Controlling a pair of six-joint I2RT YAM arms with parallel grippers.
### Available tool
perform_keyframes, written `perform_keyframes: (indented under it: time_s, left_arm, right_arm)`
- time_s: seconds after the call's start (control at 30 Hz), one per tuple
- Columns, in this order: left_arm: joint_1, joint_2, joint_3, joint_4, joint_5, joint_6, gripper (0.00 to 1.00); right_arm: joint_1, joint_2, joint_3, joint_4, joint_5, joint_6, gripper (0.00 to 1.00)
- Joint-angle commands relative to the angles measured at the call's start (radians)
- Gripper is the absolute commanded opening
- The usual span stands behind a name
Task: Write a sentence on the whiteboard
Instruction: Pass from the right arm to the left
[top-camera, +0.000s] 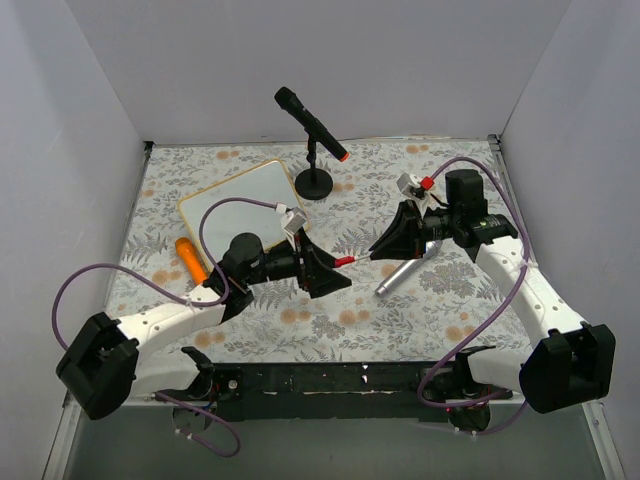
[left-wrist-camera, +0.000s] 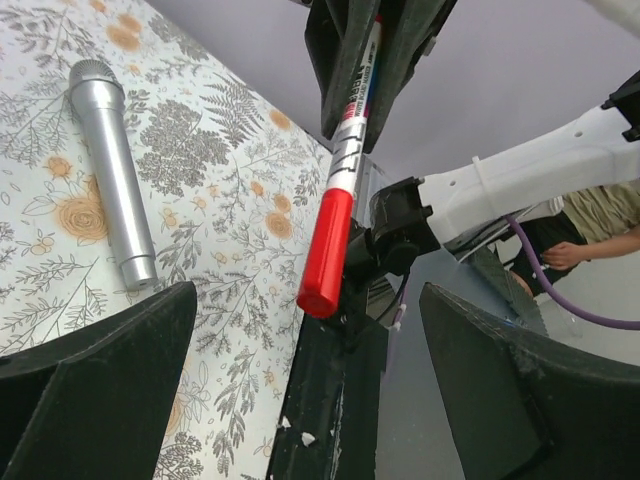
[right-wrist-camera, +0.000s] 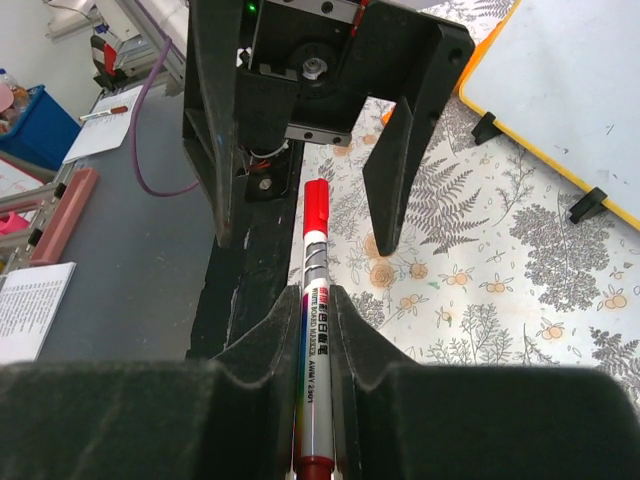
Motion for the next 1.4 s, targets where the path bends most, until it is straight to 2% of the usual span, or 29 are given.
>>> perform_keyframes:
  time_s: [0.0, 0.17, 0.3, 0.43, 0.53, 0.73, 0.77, 0.97, 1.0, 1.03, 1.07, 1.13, 1.17, 1.27, 1.37]
  left_arm:
    - [-0.022, 0.062, 0.079, 0.071, 0.089, -0.018, 0.92]
    - [-0.045, 0.138, 0.116, 0.106, 0.105, -0.035, 0.79]
    - [-0.049, 0.157, 0.134, 0.099, 0.103, -0.036, 0.62]
    - [-0.049, 0.152, 0.145, 0.068, 0.092, -0.016, 0.52]
    - [-0.049, 0.139, 0.151, 0.036, 0.076, 0.001, 0.51]
    - [-0.049, 0.114, 0.163, -0.032, 0.049, 0.051, 0.42]
    - [-0.049, 0.112, 0.166, -0.042, 0.049, 0.06, 0.35]
    - [-0.049, 0.103, 0.163, -0.033, 0.051, 0.068, 0.17]
    - [-0.049, 0.102, 0.163, -0.029, 0.057, 0.071, 0.05]
    - [-0.049, 0.105, 0.163, -0.024, 0.062, 0.071, 0.0]
    - [-0.049, 0.105, 0.163, -0.016, 0.069, 0.073, 0.0]
    - [-0.049, 0.103, 0.151, -0.004, 0.075, 0.074, 0.0]
    - [-0.049, 0.099, 0.145, 0.016, 0.079, 0.073, 0.0]
    - [-0.049, 0.08, 0.107, 0.079, 0.077, 0.05, 0.0]
    - [-0.049, 0.068, 0.078, 0.119, 0.065, 0.025, 0.0]
  right_arm:
    - [0.009, -0.013, 0.039, -0.086, 0.011, -0.102, 0.01]
    - [0.018, -0.01, 0.031, -0.087, 0.021, -0.108, 0.01]
    - [0.019, -0.01, 0.026, -0.09, 0.024, -0.114, 0.01]
    - [0.021, -0.009, 0.026, -0.098, 0.024, -0.122, 0.01]
    - [0.021, -0.011, 0.028, -0.104, 0.024, -0.125, 0.01]
    - [0.021, -0.006, 0.026, -0.106, 0.017, -0.125, 0.01]
    - [0.019, -0.006, 0.026, -0.106, 0.017, -0.125, 0.01]
    - [0.021, -0.008, 0.017, -0.104, 0.017, -0.125, 0.01]
    - [0.021, -0.009, 0.017, -0.104, 0.018, -0.124, 0.01]
    - [0.021, -0.011, 0.016, -0.103, 0.017, -0.124, 0.01]
    - [0.019, -0.011, 0.016, -0.103, 0.017, -0.122, 0.01]
    - [0.021, -0.016, 0.014, -0.096, 0.017, -0.114, 0.13]
    - [0.021, -0.017, 0.011, -0.093, 0.015, -0.108, 0.31]
    - [0.019, -0.034, -0.004, -0.032, -0.002, -0.032, 0.61]
    - [0.016, -0.057, -0.044, 0.106, -0.054, 0.137, 0.68]
